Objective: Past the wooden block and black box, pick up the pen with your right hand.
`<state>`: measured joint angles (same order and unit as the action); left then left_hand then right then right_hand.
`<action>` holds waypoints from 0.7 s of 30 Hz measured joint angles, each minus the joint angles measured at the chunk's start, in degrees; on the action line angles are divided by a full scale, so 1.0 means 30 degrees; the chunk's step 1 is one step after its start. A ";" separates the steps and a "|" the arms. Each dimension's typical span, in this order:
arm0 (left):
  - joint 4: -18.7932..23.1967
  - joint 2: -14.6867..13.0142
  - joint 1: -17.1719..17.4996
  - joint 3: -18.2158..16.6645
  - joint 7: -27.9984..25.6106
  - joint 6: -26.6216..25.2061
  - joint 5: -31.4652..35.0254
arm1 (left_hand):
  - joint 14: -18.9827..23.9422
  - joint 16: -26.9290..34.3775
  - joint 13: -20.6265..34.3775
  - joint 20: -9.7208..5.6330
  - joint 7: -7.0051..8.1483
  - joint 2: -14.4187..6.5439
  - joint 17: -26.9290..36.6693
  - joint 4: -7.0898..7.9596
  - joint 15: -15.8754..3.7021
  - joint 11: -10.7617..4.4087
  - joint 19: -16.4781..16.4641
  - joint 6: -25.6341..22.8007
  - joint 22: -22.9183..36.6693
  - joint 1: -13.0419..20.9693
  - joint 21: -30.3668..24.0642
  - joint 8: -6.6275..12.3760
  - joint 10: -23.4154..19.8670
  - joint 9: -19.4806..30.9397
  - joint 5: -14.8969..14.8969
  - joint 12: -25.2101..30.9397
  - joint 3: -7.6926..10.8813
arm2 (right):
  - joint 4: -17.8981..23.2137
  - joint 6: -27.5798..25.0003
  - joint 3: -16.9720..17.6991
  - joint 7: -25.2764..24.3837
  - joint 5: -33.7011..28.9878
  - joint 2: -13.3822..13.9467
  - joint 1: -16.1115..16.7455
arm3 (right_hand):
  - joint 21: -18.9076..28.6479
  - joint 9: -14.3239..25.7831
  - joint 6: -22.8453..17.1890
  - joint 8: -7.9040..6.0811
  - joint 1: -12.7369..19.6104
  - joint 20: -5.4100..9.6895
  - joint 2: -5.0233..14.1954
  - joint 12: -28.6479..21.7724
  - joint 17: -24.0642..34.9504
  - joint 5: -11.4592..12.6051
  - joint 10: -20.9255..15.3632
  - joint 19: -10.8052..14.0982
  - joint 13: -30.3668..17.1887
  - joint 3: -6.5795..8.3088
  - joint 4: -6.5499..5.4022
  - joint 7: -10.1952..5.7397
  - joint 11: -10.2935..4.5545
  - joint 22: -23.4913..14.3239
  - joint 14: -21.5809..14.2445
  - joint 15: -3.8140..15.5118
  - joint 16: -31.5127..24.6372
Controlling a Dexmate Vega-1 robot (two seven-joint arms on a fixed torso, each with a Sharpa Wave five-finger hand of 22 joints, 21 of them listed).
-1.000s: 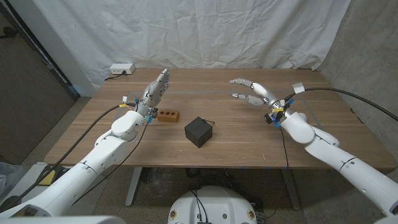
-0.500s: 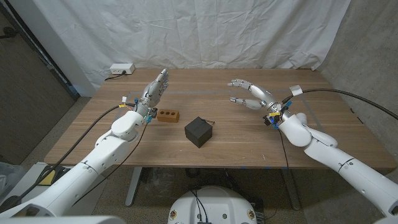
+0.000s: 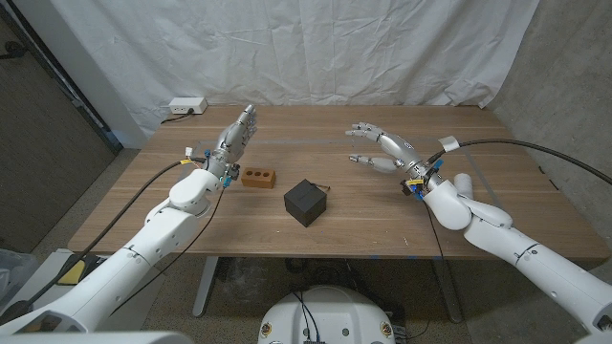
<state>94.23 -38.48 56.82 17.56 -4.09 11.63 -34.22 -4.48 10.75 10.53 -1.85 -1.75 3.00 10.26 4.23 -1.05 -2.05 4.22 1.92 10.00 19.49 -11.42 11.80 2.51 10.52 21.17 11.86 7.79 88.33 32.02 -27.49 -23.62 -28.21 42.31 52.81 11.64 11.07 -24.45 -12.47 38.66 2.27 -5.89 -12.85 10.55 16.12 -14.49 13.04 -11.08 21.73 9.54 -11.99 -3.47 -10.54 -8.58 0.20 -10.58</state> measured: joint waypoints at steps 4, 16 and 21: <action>-0.0039 -0.0008 -0.0002 -0.0038 0.0036 0.0059 -0.0021 | 0.0000 0.0000 0.0000 0.0000 0.0001 0.0000 0.0000 0.0000 0.0000 0.0001 0.0000 0.0001 0.0000 0.0000 0.0000 0.0000 0.0000 0.0000 0.0029 0.0000 0.0001 | 0.0017 -0.0196 -0.0220 -0.0540 -0.0679 0.0044 -0.0039 | 0.0000 -0.0001 -0.0001 0.0000 0.0000 -0.0001 0.0000 0.0000 0.0000 0.0078 0.0016 0.0000 0.0001 -0.0081 -0.0081 0.0000 -0.0128 0.0002 0.0000 -0.0001 0.0000; -0.0125 -0.0022 -0.0045 -0.0095 0.0191 0.0252 -0.0066 | -0.0001 0.0000 0.0000 -0.0001 0.0002 0.0000 -0.0001 -0.0045 0.0000 -0.0001 0.0000 0.0002 0.0000 0.0000 0.0000 0.0000 0.0001 0.0000 0.0029 -0.0071 -0.0045 | 0.0431 -0.1031 -0.0911 -0.1643 -0.2333 0.0372 -0.0145 | 0.0001 -0.0001 -0.0146 -0.0001 0.0069 -0.0001 -0.0069 -0.0001 0.0030 0.0292 0.0006 0.0001 0.0002 -0.0081 -0.0081 -0.0142 -0.0302 0.0003 0.0073 0.0073 0.0000; -0.0116 -0.0038 -0.0031 -0.0122 0.0211 0.0283 -0.0078 | -0.0001 0.0000 0.0000 -0.0001 0.0002 0.0000 -0.0001 -0.0015 0.0000 -0.0001 -0.0001 0.0003 -0.0001 0.0000 0.0000 0.0000 0.0001 -0.0001 0.0029 -0.0071 -0.0075 | 0.0612 -0.1395 -0.1181 -0.1975 -0.2943 0.0566 -0.0199 | 0.0001 -0.0002 -0.0180 0.0000 0.0168 -0.0002 -0.0168 -0.0001 0.0090 0.0373 0.0126 0.0001 0.0003 -0.0123 -0.0124 -0.0176 -0.0420 0.0004 0.0137 0.0137 0.0000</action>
<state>93.88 -38.59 56.73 17.20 -3.46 12.48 -34.45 -4.48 10.75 10.53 -1.85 -1.75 3.00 10.26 4.19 -1.05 -2.06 4.22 1.93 10.00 19.49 -11.42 11.80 2.51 10.52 21.26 11.65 7.56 90.17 27.83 -31.03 -29.54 -37.04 44.01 52.22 11.64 11.06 -24.99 -12.47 39.16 2.27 -6.39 -12.85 10.81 17.24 -14.11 13.04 -11.07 21.36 9.17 -12.51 -4.73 -10.53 -8.16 0.61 -10.58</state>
